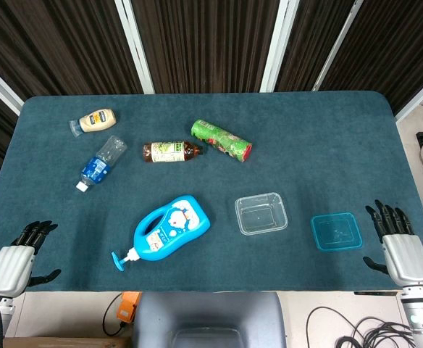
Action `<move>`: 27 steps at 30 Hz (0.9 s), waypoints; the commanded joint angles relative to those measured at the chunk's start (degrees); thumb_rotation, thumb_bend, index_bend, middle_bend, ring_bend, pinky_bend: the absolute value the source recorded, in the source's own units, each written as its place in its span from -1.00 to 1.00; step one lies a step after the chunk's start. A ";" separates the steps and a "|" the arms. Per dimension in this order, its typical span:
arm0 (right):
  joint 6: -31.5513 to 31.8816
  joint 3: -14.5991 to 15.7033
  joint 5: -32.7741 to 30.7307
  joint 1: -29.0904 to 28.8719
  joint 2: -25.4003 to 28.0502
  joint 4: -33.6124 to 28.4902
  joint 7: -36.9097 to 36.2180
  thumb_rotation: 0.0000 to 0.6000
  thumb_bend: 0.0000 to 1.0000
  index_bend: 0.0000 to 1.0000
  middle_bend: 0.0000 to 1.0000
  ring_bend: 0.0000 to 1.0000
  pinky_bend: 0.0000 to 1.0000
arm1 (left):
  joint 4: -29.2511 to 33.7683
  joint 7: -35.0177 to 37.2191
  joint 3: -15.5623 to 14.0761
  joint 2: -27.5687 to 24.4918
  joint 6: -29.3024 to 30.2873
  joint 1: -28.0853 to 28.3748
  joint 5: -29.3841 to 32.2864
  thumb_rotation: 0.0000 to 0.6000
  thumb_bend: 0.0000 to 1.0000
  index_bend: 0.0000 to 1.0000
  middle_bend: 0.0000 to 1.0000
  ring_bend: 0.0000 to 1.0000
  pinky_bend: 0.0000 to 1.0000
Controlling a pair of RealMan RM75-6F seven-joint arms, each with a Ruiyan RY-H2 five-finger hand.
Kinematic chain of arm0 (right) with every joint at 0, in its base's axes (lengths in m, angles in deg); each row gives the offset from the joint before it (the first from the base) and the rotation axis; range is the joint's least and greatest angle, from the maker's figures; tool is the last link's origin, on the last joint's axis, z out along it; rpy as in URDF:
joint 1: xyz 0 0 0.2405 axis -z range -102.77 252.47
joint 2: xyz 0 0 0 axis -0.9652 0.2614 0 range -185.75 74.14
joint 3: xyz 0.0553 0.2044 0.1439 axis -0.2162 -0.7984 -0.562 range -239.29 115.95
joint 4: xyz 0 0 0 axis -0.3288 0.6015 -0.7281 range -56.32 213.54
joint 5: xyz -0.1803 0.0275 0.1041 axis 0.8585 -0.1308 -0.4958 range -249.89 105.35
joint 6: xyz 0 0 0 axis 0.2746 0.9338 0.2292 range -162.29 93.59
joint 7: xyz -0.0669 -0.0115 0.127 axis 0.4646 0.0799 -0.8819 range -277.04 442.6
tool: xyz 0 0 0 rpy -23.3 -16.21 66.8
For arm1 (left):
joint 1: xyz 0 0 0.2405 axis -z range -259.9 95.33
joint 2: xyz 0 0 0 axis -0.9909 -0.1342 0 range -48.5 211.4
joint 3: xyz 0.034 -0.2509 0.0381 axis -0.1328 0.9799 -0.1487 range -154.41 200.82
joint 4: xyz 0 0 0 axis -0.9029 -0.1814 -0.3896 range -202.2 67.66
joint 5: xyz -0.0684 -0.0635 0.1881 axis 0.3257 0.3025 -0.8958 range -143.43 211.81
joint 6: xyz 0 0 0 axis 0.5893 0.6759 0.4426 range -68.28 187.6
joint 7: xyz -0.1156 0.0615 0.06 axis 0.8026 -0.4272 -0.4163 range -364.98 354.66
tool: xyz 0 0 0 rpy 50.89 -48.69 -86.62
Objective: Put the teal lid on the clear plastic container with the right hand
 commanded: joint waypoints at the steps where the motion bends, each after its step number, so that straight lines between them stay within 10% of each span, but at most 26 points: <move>1: -1.26 -0.40 0.09 0.20 0.26 -0.21 -0.25 1.00 -0.60 -1.00 -1.00 -1.00 -1.00 | -0.03 0.05 -0.03 0.05 0.21 -0.09 -0.19 1.00 -0.33 -0.67 -0.78 -0.81 -0.23; 12: -7.96 -2.34 -2.07 -0.76 1.70 -0.68 -2.03 1.00 -0.60 -1.00 -1.00 -0.94 -1.00 | 0.14 1.10 -0.12 -0.34 0.36 -0.21 -0.40 1.00 -0.33 -0.68 -0.81 -0.83 -0.23; 27: -34.05 -3.83 -14.86 -10.83 6.42 2.13 2.02 1.00 -0.59 -1.00 -1.00 -0.97 -1.00 | 0.68 3.24 -0.48 -1.72 0.89 -0.80 -0.82 1.00 -0.32 -0.65 -0.81 -0.83 -0.23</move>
